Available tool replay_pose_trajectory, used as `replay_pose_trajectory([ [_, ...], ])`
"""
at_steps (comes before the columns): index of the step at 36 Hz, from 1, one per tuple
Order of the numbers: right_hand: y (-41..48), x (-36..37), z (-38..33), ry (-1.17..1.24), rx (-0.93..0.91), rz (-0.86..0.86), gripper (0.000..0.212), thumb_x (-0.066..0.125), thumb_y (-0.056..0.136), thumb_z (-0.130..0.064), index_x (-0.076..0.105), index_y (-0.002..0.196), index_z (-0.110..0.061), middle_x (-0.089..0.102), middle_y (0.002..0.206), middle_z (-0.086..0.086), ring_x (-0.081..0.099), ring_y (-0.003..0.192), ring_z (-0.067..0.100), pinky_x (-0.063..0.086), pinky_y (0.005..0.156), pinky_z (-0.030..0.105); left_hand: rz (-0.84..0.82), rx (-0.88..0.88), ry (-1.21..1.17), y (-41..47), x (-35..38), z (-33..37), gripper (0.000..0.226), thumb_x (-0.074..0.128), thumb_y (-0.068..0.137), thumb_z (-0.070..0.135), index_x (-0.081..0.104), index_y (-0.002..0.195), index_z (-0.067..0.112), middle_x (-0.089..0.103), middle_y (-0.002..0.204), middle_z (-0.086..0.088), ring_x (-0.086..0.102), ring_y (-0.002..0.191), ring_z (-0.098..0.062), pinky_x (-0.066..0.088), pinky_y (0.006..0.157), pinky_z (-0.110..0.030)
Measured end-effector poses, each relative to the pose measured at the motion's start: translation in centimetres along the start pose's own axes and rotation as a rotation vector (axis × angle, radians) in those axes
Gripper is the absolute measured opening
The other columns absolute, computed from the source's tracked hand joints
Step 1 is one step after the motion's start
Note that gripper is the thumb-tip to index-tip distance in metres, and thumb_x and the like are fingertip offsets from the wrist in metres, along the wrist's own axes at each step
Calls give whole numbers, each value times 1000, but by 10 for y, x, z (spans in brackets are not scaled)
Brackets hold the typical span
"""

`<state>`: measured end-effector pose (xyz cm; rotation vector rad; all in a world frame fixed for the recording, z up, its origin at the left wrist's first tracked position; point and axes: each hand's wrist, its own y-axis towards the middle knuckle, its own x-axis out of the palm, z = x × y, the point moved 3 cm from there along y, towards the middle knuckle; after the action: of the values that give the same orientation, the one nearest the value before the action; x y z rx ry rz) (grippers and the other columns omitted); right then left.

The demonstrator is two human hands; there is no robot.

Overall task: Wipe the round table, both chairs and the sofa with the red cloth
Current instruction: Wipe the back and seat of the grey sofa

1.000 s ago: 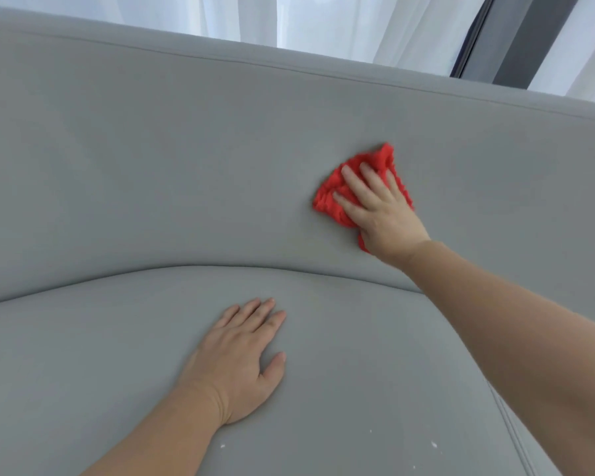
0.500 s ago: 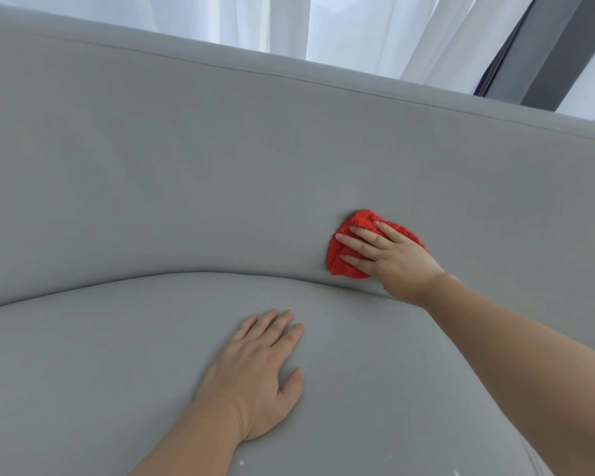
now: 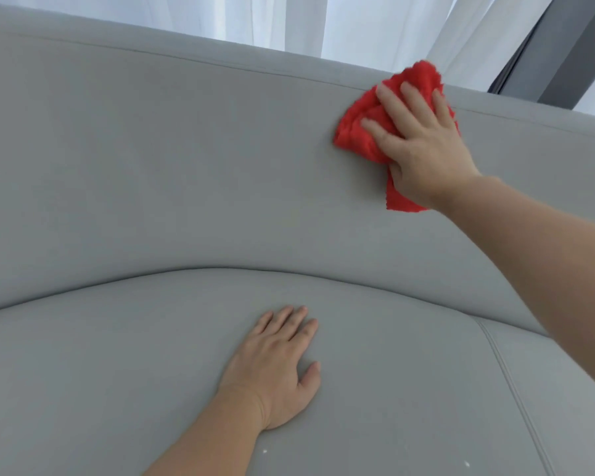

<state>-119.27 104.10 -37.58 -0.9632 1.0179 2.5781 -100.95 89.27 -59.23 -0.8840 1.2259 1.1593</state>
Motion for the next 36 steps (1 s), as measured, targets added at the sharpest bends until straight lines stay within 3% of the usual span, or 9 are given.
replay_pose_trajectory([
  [4,12,-8,1,138,177,-33,65,41,78,-12,46,143,-14,34,152,19,30,136,49,16,112,62,5,-3,4,0,1,-1,77,3,79,55,7,151,28,0,159,6,-4,144,-10,-8,116,-30],
  [11,9,-8,-4,175,194,-82,66,37,78,-14,44,144,-15,33,153,18,29,137,46,12,114,60,-78,52,-124,-2,-12,-5,62,32,96,48,13,151,25,2,159,6,-1,144,-7,-8,114,-21],
  [16,9,-9,-7,171,193,-93,66,35,78,-15,45,144,-14,35,152,20,31,135,47,15,113,61,-91,80,-36,-27,-23,-52,84,2,75,61,17,150,27,10,158,9,5,144,-6,-11,109,-16],
  [22,9,-5,-9,151,195,-38,64,39,78,-11,47,141,-12,39,148,21,36,131,49,22,110,63,4,-115,-13,-54,-33,-112,90,-3,69,63,23,148,29,13,157,11,8,144,-7,-8,112,-18],
  [29,6,2,-14,150,223,28,64,41,76,-8,48,140,-9,39,149,21,35,132,50,23,110,64,55,-161,-9,-57,-25,-114,58,35,83,47,59,128,17,54,136,-2,52,124,-21,19,106,-28],
  [33,0,12,-30,143,259,100,66,43,75,-3,47,141,-7,34,151,21,29,136,51,16,112,64,83,-158,33,-58,-25,-115,55,39,82,45,63,123,18,59,130,-2,56,119,-20,23,104,-29],
  [36,-7,27,-47,114,186,124,65,44,74,-1,48,139,-5,31,152,24,26,137,53,15,112,65,100,-148,46,-58,-24,-116,55,39,82,44,64,122,17,60,129,-3,57,118,-21,24,103,-30],
])
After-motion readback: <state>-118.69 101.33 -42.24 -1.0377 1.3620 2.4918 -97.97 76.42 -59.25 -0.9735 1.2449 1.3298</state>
